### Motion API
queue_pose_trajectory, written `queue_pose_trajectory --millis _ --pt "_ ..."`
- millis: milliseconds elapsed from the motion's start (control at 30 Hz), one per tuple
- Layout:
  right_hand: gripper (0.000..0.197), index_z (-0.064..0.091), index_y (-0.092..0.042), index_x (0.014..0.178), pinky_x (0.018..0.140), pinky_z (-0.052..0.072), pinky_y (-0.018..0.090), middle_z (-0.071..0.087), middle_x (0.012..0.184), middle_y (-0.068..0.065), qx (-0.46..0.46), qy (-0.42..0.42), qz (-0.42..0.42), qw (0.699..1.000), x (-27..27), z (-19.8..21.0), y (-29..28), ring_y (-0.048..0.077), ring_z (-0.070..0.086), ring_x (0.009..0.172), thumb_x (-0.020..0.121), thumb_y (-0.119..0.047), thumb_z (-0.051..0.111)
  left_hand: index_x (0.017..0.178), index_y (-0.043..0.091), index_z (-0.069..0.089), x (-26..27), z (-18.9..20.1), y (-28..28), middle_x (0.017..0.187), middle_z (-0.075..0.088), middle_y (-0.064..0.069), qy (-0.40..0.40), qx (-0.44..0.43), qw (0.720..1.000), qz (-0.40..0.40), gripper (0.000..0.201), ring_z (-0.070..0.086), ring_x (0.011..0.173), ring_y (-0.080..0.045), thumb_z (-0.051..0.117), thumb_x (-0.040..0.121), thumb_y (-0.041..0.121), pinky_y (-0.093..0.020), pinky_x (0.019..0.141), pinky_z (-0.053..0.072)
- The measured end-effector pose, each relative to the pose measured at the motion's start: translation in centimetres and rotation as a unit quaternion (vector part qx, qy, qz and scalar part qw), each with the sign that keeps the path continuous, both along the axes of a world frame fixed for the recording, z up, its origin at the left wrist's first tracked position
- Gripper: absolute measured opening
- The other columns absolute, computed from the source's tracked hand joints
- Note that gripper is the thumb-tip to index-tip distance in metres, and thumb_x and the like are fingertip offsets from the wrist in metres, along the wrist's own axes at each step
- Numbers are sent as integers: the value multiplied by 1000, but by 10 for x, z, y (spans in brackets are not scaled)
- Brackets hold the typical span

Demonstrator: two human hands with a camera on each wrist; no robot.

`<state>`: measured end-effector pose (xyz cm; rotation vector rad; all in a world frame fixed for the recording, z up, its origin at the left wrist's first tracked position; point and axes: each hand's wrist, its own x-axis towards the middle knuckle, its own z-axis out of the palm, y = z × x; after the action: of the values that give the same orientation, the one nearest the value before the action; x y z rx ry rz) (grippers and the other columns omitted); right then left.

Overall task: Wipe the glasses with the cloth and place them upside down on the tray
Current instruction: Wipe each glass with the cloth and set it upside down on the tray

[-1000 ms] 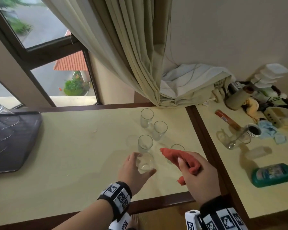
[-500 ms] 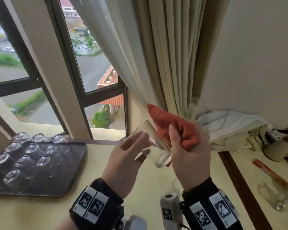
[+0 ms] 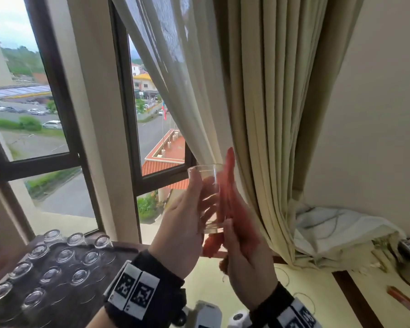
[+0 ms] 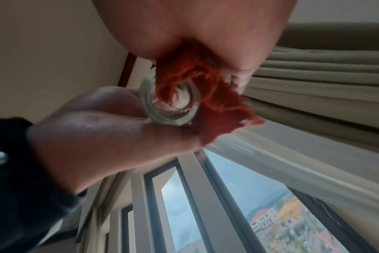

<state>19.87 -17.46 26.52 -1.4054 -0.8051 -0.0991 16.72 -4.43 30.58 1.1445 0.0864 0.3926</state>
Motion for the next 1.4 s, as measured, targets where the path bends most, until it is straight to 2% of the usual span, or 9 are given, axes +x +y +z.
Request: queue_pose_trajectory --millis 133,300,467,567,700,833,967,1133,1400 --pt "61 61 -15 141 73 63 37 78 105 -6 -9 17 -48 999 7 36 9 15 76 90 104 -62 47 132 16 74 2 3 -7 128 75 -12 -16 2 1000 -16 65 73 108 -23 55 96 67 -34 84 58" --pt "57 34 -4 161 128 28 49 19 175 6 -87 -280 -47 955 4 17 5 30 19 162 106 -18 46 122 22 81 8 13 1 131 76 -10 -14 -21 1000 -4 64 70 126 -29 45 101 71 -48 111 49" --pt "57 22 -39 166 82 55 75 22 174 -4 -110 -187 -22 976 1 -7 0 59 57 123 112 -35 38 135 14 72 15 7 14 138 70 -16 -21 2 999 26 77 65 131 -35 49 99 77 -53 114 46" --pt "45 47 -48 153 57 59 44 73 121 1 -56 30 19 998 8 18 2 36 73 87 108 -44 44 135 10 70 12 6 5 130 72 -17 -7 -11 1000 0 76 70 110 -28 46 103 74 -44 92 57" --pt "48 54 -40 150 71 60 42 73 125 -14 -33 41 3 999 14 40 3 29 72 84 103 -50 48 125 6 74 13 10 -11 114 73 -19 -16 -41 999 2 66 68 99 -26 50 105 64 -42 92 55" --pt "56 33 -35 164 125 30 60 18 174 -16 -85 -153 30 984 -4 22 -7 25 21 161 109 -33 45 119 14 80 14 21 -6 117 79 -13 -3 -53 998 38 67 73 111 -36 50 102 71 -53 108 51" --pt "55 24 -54 161 111 35 77 29 172 -6 -125 -75 53 988 -9 0 -10 29 32 157 108 -52 40 140 20 64 21 24 2 129 73 -22 4 -13 998 64 111 72 118 -43 68 62 99 -57 106 55" --pt "49 55 -16 148 53 56 24 78 88 0 -1 123 60 991 -3 37 -9 12 74 69 108 -44 47 133 -3 52 16 22 -15 78 70 -6 -26 5 997 67 105 72 68 -20 90 67 70 -31 69 61" --pt "58 32 -40 163 95 46 82 15 174 -18 -64 -105 52 991 -10 23 -14 29 23 160 107 -41 45 119 19 79 7 19 -16 120 77 -17 19 22 998 57 77 73 117 -37 37 97 81 -55 105 55"
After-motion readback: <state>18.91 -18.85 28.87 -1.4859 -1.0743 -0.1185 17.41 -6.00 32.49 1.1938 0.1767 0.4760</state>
